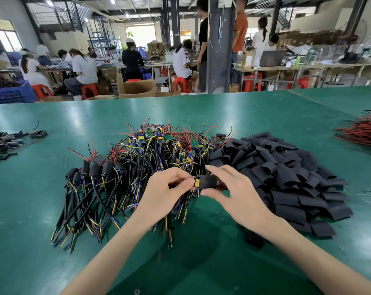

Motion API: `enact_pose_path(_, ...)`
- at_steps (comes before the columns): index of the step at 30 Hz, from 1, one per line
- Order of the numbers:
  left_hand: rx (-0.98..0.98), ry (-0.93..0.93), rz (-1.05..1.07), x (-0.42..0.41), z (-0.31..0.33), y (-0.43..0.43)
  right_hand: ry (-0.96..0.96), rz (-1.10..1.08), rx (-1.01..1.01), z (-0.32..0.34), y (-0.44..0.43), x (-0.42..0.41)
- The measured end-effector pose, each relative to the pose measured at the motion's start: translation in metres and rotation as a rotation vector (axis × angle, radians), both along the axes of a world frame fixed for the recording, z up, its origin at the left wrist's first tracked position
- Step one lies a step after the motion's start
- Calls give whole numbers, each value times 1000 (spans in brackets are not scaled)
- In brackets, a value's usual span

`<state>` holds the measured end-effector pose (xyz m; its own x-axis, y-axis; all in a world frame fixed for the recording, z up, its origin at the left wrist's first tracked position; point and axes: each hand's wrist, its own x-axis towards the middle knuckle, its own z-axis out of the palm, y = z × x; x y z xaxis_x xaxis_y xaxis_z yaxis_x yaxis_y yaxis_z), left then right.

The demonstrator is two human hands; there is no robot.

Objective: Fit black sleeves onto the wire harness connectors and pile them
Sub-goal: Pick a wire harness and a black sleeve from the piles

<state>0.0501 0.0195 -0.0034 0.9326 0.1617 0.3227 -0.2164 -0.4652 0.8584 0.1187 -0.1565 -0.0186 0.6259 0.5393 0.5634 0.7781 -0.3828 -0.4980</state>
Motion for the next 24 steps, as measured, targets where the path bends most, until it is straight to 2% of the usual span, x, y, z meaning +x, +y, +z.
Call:
enact_pose_path(3, 7, 2, -9, -1, 0, -1, 49, -15, -48, 1, -2, 3)
enact_pose_path(16, 52, 32, 38, -2, -6, -7, -28, 26, -137, -8, 4, -7)
enact_pose_path(24, 68, -5, 101, -2, -6, -8, -69, 17, -303, -12, 6, -10)
